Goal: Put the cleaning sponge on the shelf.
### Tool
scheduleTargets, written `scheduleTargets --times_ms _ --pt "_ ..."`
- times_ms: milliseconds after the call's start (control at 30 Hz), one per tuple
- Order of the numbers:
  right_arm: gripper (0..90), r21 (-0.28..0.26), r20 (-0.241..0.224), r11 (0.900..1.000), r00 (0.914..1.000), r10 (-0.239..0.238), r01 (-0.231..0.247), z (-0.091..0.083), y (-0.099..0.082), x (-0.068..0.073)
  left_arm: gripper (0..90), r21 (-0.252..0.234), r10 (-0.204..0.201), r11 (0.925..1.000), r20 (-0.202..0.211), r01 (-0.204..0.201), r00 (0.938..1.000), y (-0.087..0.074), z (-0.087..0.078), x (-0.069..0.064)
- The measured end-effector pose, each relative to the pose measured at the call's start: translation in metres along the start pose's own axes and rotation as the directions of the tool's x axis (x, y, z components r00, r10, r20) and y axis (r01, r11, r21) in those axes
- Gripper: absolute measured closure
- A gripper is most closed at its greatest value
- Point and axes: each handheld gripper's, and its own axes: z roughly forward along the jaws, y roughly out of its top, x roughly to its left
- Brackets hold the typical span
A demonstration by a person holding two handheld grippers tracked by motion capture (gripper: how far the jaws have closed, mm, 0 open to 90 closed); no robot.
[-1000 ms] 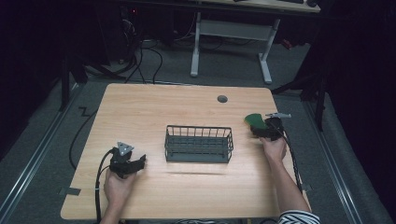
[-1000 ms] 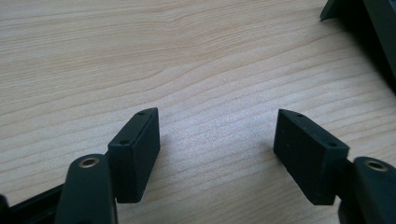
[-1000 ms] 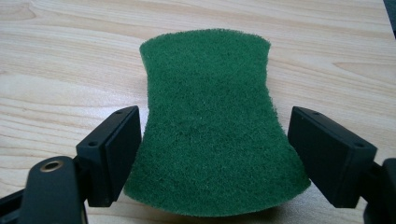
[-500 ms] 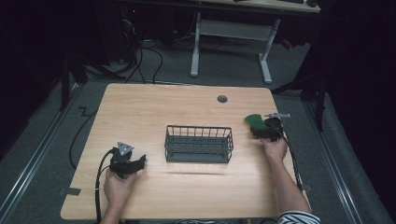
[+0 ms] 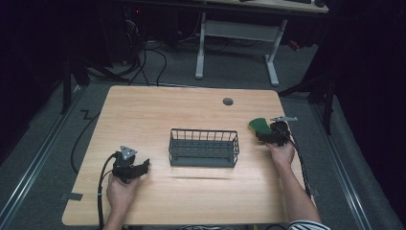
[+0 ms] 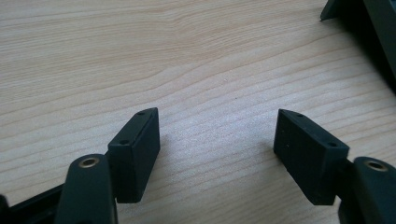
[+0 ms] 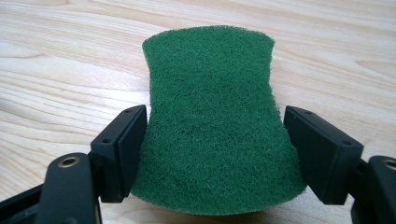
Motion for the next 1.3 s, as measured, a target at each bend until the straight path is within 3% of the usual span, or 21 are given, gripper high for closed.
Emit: scheduleTargets --times_ms 633,900,1300 --pt "24.5 -0.025 -0.052 0.9968 0.9957 -0.076 0.075 -0.031 0.006 0.017 32.0 0.0 -0.001 1.0 0.001 0.001 1.0 0.0 0.0 0.0" --pt "24.6 -0.04 -0.082 0.9925 0.9896 -0.119 0.116 -0.048 0.008 0.025 31.9 0.0 -0.001 1.0 0.001 0.001 1.0 0.0 0.0 0.0" --pt "24.6 -0.069 -0.129 0.9884 0.9812 -0.143 0.135 -0.078 0.01 0.033 31.9 0.0 -0.001 1.0 0.001 0.001 1.0 0.0 0.0 0.0"
